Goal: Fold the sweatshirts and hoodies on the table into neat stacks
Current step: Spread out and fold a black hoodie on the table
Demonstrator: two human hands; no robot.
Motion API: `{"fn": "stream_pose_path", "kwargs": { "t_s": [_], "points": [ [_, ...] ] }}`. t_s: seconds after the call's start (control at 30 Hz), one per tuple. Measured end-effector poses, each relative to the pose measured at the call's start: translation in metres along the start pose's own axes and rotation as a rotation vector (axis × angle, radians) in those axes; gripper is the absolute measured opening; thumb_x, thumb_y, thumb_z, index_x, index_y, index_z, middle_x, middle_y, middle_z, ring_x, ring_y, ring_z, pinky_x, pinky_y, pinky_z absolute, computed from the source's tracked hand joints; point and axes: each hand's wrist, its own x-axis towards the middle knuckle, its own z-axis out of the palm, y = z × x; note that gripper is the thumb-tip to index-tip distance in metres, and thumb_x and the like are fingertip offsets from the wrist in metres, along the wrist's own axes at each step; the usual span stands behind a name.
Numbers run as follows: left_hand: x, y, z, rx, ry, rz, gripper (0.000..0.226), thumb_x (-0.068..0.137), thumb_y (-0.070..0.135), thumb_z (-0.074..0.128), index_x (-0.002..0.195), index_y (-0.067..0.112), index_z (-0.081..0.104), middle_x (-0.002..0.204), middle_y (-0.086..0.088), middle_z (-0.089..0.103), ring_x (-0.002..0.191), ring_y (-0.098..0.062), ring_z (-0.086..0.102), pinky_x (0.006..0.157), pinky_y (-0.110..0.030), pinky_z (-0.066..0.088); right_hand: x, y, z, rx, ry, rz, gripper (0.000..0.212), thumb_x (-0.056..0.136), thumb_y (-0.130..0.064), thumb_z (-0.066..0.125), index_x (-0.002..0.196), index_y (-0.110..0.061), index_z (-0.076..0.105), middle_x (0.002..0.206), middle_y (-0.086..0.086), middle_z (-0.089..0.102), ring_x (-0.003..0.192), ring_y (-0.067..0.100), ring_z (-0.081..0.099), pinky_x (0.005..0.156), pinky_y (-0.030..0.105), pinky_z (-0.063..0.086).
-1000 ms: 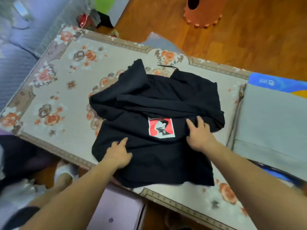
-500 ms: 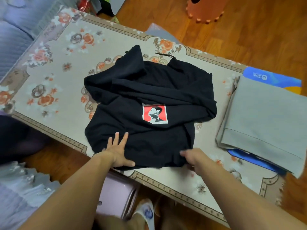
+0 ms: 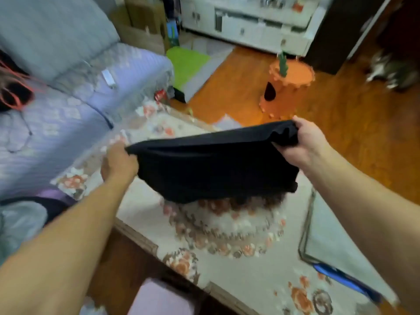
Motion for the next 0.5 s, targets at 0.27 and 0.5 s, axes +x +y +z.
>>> {"fn": "stream_pose_path", "kwargs": {
  "t_s": [0.27,0.5],
  "points": [
    [0.060,0.139,-0.295,-0.319,0.600,0.200,0.029,0.095,0.018,0.050,0.119,0.005,0.060,0.122,-0.025,0.064,0.115,-0.044,0.059,0.092,-0.047,0.045,-0.102,-0.171,0.153,0.273,-0.472,-0.311,0.032,0.102,-0.017,0.046,0.090,-0.004,0.073,0.092,0.014,0.075,0.092,0.031,0.075,0.084,0.045,0.060],
    [-0.011,0.097,-0.343,-0.422,0.673,0.405,0.007,0.076,0.010,0.051,0.080,0.010,0.056,0.067,0.000,0.042,0.073,-0.020,0.041,0.065,-0.029,0.027,-0.112,-0.168,0.153,0.321,-0.594,-0.246,0.022,0.088,-0.005,0.060,0.110,-0.002,0.059,0.114,0.021,0.056,0.126,0.040,0.059,0.095,0.054,0.054]
  ]
}}
